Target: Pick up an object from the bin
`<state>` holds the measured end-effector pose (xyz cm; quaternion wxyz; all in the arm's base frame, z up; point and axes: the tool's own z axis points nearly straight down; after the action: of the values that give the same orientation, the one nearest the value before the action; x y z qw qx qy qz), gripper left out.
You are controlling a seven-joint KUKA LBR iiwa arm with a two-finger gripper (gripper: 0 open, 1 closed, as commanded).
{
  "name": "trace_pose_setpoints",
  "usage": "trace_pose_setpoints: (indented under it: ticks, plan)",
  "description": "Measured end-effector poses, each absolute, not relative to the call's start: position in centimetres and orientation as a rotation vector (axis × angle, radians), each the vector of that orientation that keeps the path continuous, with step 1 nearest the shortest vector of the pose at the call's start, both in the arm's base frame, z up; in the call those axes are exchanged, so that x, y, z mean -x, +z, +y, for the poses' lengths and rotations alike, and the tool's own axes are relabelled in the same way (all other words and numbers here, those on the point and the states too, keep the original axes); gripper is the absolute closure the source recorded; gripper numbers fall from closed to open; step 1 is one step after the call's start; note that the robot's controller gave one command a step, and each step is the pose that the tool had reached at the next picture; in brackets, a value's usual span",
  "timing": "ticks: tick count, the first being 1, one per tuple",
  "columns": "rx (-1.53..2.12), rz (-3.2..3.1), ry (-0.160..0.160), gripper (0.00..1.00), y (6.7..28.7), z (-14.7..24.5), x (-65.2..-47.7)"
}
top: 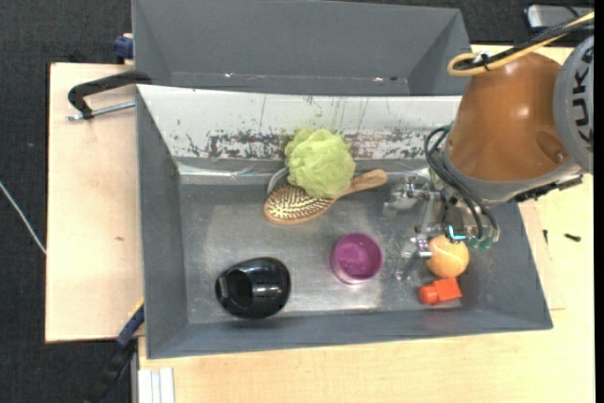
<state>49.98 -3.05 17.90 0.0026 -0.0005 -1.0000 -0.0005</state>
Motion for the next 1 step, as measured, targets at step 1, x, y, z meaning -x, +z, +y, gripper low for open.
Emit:
trace_pose_setpoints:
  ticks: [1]
  plan:
    - [0.0, -3.144, -0.001, 0.0, 18.24, -3.05, -50.15]
